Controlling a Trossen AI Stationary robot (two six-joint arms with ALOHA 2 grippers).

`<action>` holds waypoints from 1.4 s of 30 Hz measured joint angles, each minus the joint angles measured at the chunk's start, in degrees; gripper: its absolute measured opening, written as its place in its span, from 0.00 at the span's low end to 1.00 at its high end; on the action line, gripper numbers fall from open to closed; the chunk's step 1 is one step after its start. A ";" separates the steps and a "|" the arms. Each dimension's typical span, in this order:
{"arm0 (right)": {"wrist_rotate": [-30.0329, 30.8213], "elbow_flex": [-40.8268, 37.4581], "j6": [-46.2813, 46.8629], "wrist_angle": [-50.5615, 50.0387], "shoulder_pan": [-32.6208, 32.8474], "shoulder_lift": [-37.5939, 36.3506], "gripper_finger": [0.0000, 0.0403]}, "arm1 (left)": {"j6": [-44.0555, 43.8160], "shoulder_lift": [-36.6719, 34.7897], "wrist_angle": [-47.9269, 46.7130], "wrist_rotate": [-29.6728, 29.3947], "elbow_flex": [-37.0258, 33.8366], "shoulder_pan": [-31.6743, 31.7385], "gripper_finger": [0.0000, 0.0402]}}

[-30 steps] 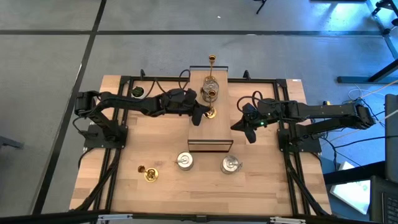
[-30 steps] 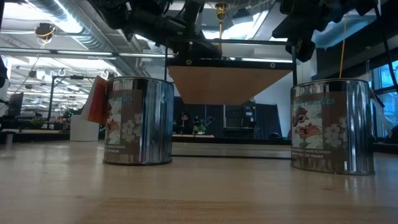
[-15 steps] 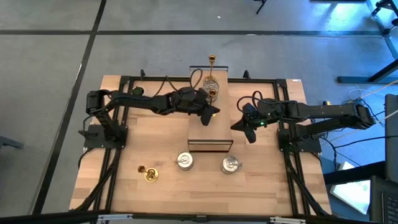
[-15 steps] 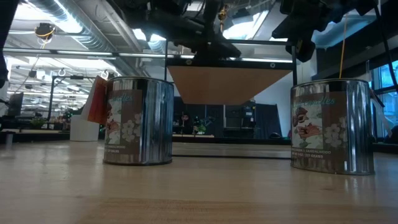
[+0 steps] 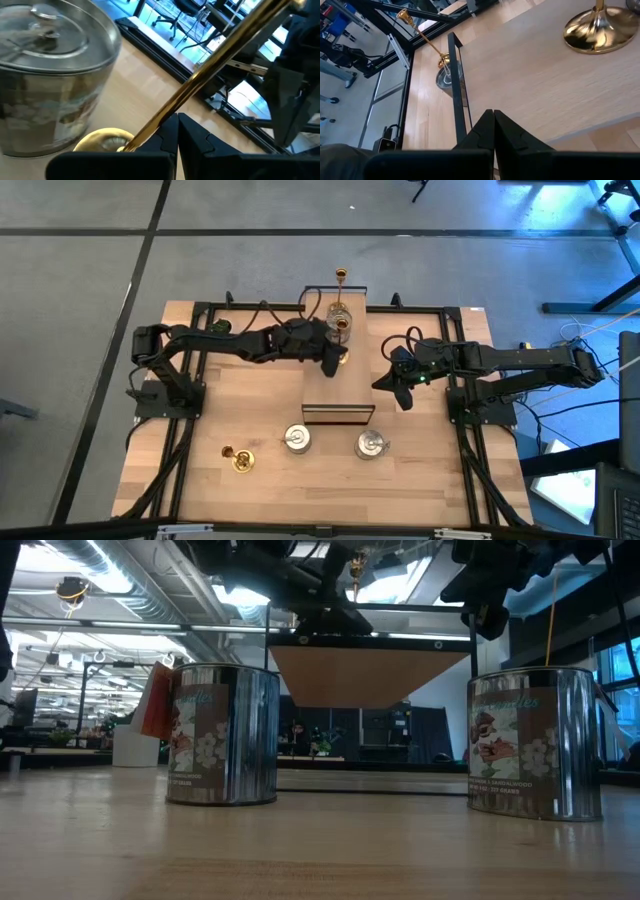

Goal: Pick & Place candle stick holders
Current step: Put the right gold candle holder on the shelf, then put the right silver scented candle on the shelf

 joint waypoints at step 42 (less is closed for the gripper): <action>29.01 20.85 5.70 -0.33 17.71 2.23 0.00 | 6.53 -18.98 -10.75 9.84 0.02 -9.43 0.00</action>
